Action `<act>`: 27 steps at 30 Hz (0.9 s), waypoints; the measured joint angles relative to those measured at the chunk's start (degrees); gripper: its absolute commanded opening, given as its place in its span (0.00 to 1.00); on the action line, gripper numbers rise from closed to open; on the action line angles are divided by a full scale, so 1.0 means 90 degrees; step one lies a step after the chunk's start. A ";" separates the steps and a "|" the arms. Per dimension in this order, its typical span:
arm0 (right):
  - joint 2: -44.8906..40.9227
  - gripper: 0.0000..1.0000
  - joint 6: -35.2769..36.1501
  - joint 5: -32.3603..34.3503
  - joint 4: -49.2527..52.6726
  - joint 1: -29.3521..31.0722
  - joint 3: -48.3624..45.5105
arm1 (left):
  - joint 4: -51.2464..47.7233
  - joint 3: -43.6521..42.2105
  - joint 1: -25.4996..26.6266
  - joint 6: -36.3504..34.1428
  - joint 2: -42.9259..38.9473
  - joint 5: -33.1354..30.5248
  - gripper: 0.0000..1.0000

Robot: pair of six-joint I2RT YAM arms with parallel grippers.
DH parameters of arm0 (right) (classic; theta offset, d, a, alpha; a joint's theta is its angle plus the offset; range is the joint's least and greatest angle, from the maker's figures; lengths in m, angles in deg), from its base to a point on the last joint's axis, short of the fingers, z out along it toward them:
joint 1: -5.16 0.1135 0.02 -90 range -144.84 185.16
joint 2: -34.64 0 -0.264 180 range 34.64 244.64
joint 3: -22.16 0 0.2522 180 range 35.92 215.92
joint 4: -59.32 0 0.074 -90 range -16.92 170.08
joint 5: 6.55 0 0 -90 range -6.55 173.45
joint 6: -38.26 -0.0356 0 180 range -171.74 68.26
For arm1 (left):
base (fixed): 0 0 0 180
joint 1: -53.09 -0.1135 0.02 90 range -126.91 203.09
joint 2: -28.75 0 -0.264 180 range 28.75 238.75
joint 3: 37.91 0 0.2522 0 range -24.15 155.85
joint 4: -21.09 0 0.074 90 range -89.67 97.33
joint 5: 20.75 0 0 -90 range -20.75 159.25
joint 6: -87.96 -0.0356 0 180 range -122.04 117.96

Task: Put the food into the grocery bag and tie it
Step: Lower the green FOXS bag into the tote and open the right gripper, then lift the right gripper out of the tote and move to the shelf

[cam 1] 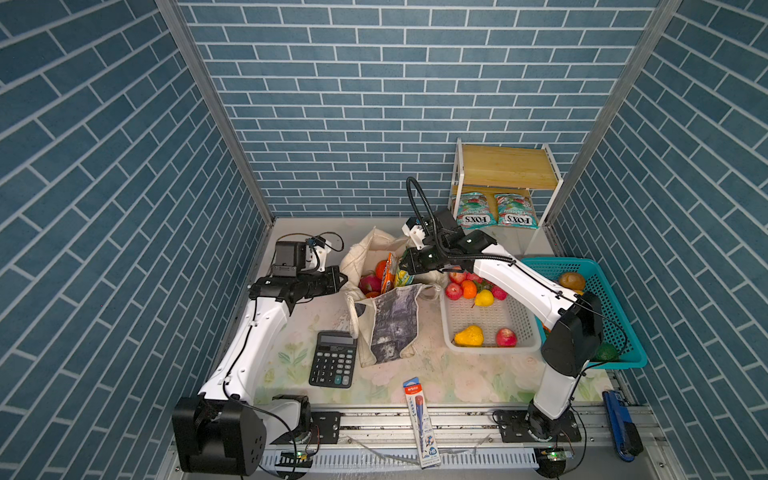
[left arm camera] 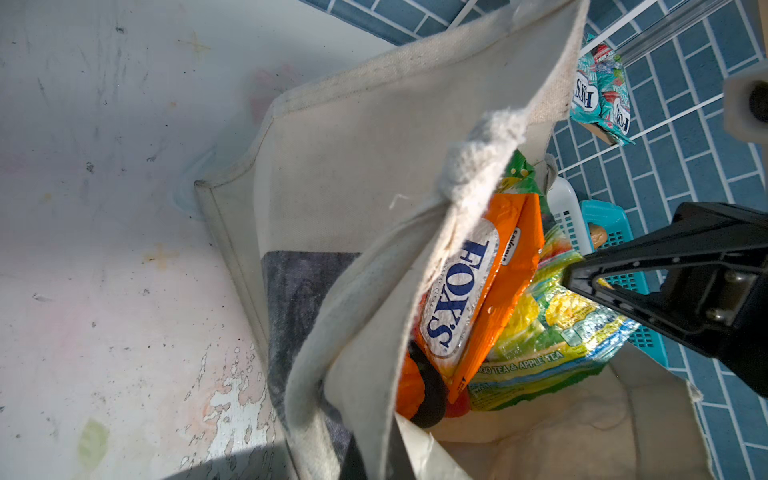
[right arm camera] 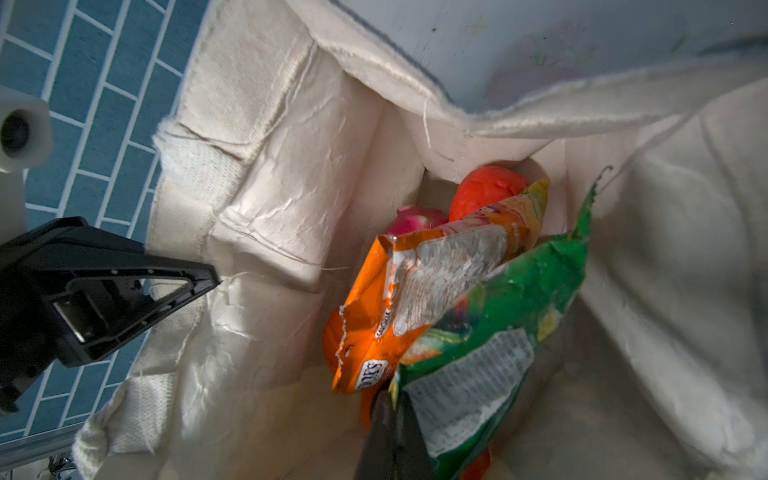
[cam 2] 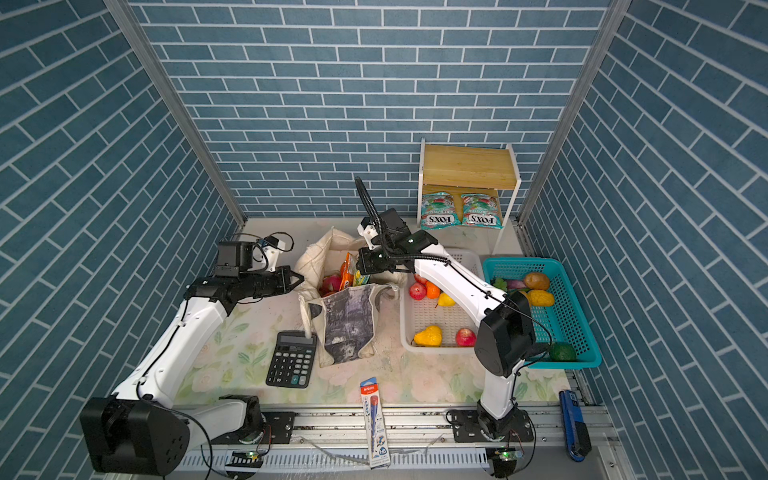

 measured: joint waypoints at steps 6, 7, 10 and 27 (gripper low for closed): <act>0.0002 0.31 0.0187 0.0046 0.0107 0.0002 0.0017 | 0.0000 0.0000 -0.0002 0.0000 0.0000 0.0000 0.00; 0.0002 0.34 0.0219 0.0066 0.0148 0.0002 0.0034 | 0.0000 0.0000 -0.0002 0.0000 0.0000 0.0000 0.00; 0.0000 0.43 0.0316 0.0158 0.0299 0.0005 0.0158 | 0.0000 0.0000 -0.0002 0.0000 0.0000 0.0000 0.00; -0.1608 0.58 0.1173 0.2144 0.0772 -0.0036 0.1088 | 0.0000 0.0000 -0.0027 0.0000 0.0000 0.0000 0.00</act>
